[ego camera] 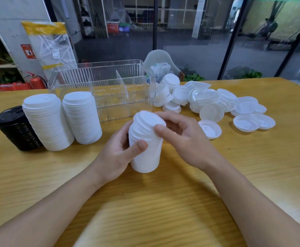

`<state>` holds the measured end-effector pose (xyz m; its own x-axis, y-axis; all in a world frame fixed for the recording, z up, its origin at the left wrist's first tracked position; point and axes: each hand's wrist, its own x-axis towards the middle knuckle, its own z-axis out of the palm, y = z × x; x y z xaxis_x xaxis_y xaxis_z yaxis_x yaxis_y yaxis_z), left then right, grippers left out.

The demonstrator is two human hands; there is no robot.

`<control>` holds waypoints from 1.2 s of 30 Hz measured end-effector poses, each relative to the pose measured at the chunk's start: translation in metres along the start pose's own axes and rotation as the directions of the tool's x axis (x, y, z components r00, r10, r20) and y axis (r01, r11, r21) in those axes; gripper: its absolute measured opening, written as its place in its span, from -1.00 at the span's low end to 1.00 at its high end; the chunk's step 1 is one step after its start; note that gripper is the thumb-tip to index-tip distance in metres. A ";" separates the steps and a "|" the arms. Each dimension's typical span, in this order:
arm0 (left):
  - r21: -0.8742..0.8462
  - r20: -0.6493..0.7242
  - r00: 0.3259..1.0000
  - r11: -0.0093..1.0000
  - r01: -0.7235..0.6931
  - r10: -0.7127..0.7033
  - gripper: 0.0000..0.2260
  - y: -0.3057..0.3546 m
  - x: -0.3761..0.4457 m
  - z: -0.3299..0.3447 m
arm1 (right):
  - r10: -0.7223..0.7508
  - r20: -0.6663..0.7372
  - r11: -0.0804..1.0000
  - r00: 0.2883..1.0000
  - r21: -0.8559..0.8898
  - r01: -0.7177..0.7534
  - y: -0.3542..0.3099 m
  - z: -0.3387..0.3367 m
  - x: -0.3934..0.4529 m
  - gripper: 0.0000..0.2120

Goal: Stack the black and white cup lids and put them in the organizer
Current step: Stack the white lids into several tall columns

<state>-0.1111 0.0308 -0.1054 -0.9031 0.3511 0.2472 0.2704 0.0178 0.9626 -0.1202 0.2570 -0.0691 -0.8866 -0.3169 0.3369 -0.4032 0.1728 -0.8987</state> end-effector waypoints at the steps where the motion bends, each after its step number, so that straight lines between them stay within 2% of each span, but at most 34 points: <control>1: -0.006 0.005 1.000 1.000 0.002 -0.002 -0.19 0.000 0.000 0.000 | -0.021 0.020 0.999 1.000 -0.041 0.022 0.001 0.003 0.000 -0.74; 6: -0.010 -0.016 1.000 1.000 0.010 -0.010 -0.20 -0.001 0.001 0.000 | -0.059 0.042 0.982 0.997 -0.179 0.066 0.003 0.007 -0.001 -0.69; 11: 0.009 -0.009 1.000 1.000 0.013 -0.013 -0.18 -0.003 0.001 -0.002 | -0.062 0.058 0.971 0.996 -0.227 0.074 0.003 0.006 -0.001 -0.68; 13: 0.017 -0.008 1.000 1.000 0.017 -0.017 -0.18 -0.003 0.000 -0.002 | -0.060 0.075 0.966 0.995 -0.245 0.077 0.007 0.005 -0.001 -0.61; 16: -0.016 -0.032 0.999 0.999 0.032 -0.033 -0.23 -0.002 -0.002 -0.006 | 0.004 0.060 0.989 0.998 -0.150 0.005 0.011 -0.006 0.002 -0.46; 18: -0.054 -0.043 0.998 0.998 0.041 -0.043 -0.35 -0.003 -0.002 -0.010 | 0.065 -0.044 0.992 0.997 -0.106 -0.070 0.016 -0.021 0.006 -0.53; 20: -0.045 -0.042 0.998 0.998 0.041 -0.043 -0.46 -0.005 -0.001 -0.013 | 0.085 -0.144 0.945 0.986 -0.301 -0.125 0.026 -0.037 0.008 -0.58; 22: -0.033 -0.053 0.998 0.999 0.037 -0.039 -0.45 -0.005 -0.001 -0.013 | 0.114 -0.137 0.828 0.984 -0.534 -0.170 0.039 -0.043 0.008 -0.55; 23: -0.035 -0.069 0.997 0.999 0.038 -0.040 -0.41 -0.005 0.000 -0.013 | 0.145 -0.109 0.781 0.983 -0.597 -0.182 0.043 -0.043 0.008 -0.54; 27: -0.047 -0.132 0.991 0.999 0.003 -0.009 -0.11 0.005 0.001 -0.008 | 0.163 -0.076 0.687 0.984 -0.707 -0.168 0.048 -0.026 0.011 -0.45; 31: -0.013 -0.179 0.984 1.000 -0.021 0.018 -0.13 0.010 0.004 -0.004 | 0.117 -0.104 0.605 0.988 -0.782 -0.154 0.051 -0.006 0.018 -0.45; 36: 0.041 -0.163 0.986 0.999 -0.027 0.034 -0.17 0.008 0.001 0.006 | 0.145 -0.101 0.724 0.984 -0.667 -0.175 0.052 -0.005 0.018 -0.44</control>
<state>-0.1082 0.0372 -0.0977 -0.9357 0.1941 0.2945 0.3087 0.0467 0.9500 -0.1584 0.2652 -0.1082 -0.9541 -0.1925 0.2296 -0.2877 0.8025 -0.5227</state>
